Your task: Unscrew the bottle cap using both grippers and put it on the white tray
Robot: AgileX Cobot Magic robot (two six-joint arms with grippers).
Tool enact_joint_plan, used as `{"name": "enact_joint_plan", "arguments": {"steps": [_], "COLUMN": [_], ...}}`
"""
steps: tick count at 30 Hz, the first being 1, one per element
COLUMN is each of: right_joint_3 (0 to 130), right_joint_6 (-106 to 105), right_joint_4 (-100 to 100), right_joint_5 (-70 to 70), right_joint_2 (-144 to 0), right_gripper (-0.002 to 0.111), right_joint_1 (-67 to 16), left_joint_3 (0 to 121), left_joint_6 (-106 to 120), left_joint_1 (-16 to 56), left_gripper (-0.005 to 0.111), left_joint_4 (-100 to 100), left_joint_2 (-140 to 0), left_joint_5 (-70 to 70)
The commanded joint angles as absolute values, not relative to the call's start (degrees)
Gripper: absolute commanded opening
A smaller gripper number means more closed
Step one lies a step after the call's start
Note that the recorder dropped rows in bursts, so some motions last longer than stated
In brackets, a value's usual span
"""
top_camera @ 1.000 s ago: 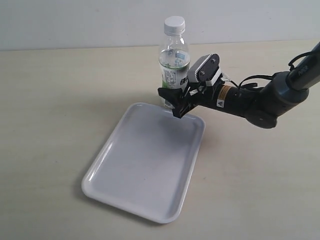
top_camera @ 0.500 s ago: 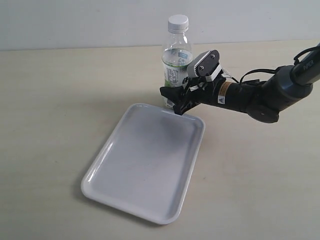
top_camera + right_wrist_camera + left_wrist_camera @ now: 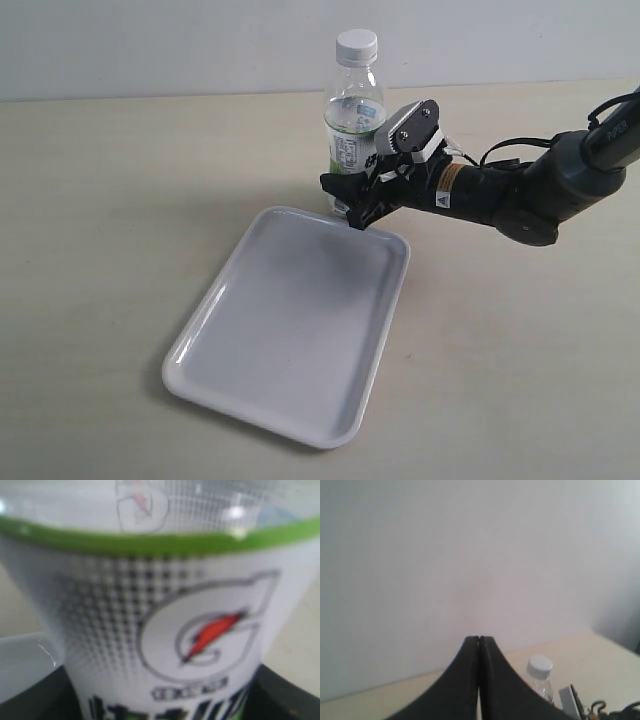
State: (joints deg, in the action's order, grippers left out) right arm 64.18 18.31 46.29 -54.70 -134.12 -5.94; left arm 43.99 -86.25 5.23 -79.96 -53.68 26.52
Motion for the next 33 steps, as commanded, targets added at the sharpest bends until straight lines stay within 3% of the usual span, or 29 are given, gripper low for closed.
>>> {"name": "enact_joint_plan", "arguments": {"steps": [1, 7, 10, 13, 15, 19, 27, 33], "right_joint_3": [64.42, 64.42, 64.42, 64.42, 64.42, 64.42, 64.42, 64.42], "right_joint_6": [17.83, 17.11, 17.11, 17.11, 17.11, 17.11, 14.02, 7.82], "right_joint_4": [46.48, 46.48, 46.48, 46.48, 47.01, 47.23, 47.51, 48.78], "right_joint_5": [-54.75, -54.51, -53.70, -53.58, -53.44, -53.60, -53.60, -53.60], "right_joint_2": [-133.38, -133.38, -133.52, -134.10, -134.19, -134.19, -134.19, -134.19], "right_gripper": [0.000, 0.000, 0.000, 0.000, 0.000, 0.000, 0.000, 0.000], "right_joint_1": [-6.00, -6.00, -6.00, -6.00, -6.00, -6.00, -6.00, -6.00], "left_joint_3": [60.53, 72.23, 72.63, 73.73, 75.73, 84.78, 103.45, 107.48], "left_joint_6": [-98.33, -71.73, -51.15, -34.76, -25.07, 3.81, 35.98, 55.33], "left_joint_1": [5.09, 5.19, 5.68, 9.16, 9.73, 14.21, 21.97, 27.81], "left_gripper": [0.000, 0.000, 0.000, 0.000, 0.000, 0.000, 0.000, 0.000], "left_joint_4": [-99.95, -99.95, -99.95, -99.95, -99.43, -71.50, -7.43, 15.48], "left_joint_2": [-67.83, -76.99, -79.06, -84.31, -89.07, -97.75, -103.41, -103.55], "left_joint_5": [32.87, 25.47, 7.08, -27.29, -39.50, -52.63, -57.66, -56.63]}}
